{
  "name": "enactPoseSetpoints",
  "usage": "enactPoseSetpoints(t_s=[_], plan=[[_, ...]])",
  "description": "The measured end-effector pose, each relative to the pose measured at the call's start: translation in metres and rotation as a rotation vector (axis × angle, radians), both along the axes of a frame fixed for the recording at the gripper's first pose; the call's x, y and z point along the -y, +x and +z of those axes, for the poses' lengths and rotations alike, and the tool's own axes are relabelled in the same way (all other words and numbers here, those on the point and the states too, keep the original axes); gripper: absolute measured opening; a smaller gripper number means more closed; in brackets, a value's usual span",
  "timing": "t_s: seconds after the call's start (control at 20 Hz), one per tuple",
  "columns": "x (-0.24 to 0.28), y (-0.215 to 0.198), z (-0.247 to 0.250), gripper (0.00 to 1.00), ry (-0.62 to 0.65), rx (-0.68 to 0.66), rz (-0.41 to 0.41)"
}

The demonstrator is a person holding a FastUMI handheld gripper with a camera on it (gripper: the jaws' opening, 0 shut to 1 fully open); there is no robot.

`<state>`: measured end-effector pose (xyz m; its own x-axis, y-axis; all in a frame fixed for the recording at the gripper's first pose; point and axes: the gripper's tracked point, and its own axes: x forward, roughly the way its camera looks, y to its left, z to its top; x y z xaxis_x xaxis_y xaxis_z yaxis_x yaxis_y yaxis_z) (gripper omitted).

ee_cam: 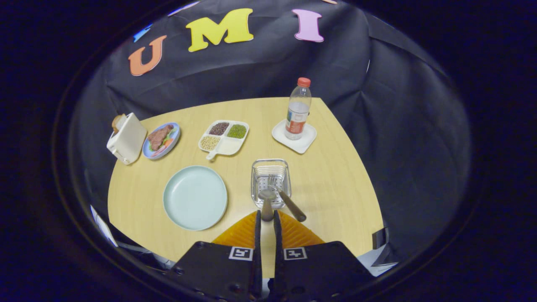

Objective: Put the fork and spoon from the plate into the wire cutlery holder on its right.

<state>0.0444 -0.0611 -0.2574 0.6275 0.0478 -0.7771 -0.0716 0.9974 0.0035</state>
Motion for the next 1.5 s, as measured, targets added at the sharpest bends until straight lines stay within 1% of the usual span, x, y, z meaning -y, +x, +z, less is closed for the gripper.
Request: enactPoseSetpoints(t_s=[0.05, 0.1, 0.25, 0.3, 0.45, 0.5, 0.6, 0.75, 0.8, 0.9, 1.05, 1.25, 1.35, 1.5], plan=[[0.001, 0.002, 0.007, 0.12, -0.004, 0.017, 0.001], [0.001, 0.006, 0.012, 0.19, -0.007, 0.039, 0.0], [-0.002, 0.015, 0.026, 0.32, -0.015, 0.097, 0.005], [-0.002, 0.017, 0.032, 0.39, -0.017, 0.117, 0.003], [-0.008, 0.019, 0.042, 0.52, -0.007, 0.145, -0.006], [-0.011, 0.02, 0.047, 0.59, -0.001, 0.161, -0.006], [-0.022, 0.024, 0.066, 0.73, 0.008, 0.231, 0.016], [-0.039, 0.028, 0.097, 0.83, -0.022, 0.362, 0.058], [-0.046, 0.028, 0.109, 0.89, -0.034, 0.408, 0.071], [-0.065, 0.025, 0.139, 0.96, -0.031, 0.499, 0.098], [-0.094, 0.017, 0.172, 0.96, -0.013, 0.584, 0.132], [-0.118, 0.007, 0.226, 0.96, 0.008, 0.714, 0.131], [-0.134, 0.0, 0.246, 0.96, 0.023, 0.754, 0.15], [-0.148, -0.005, 0.281, 0.96, 0.03, 0.844, 0.148]])
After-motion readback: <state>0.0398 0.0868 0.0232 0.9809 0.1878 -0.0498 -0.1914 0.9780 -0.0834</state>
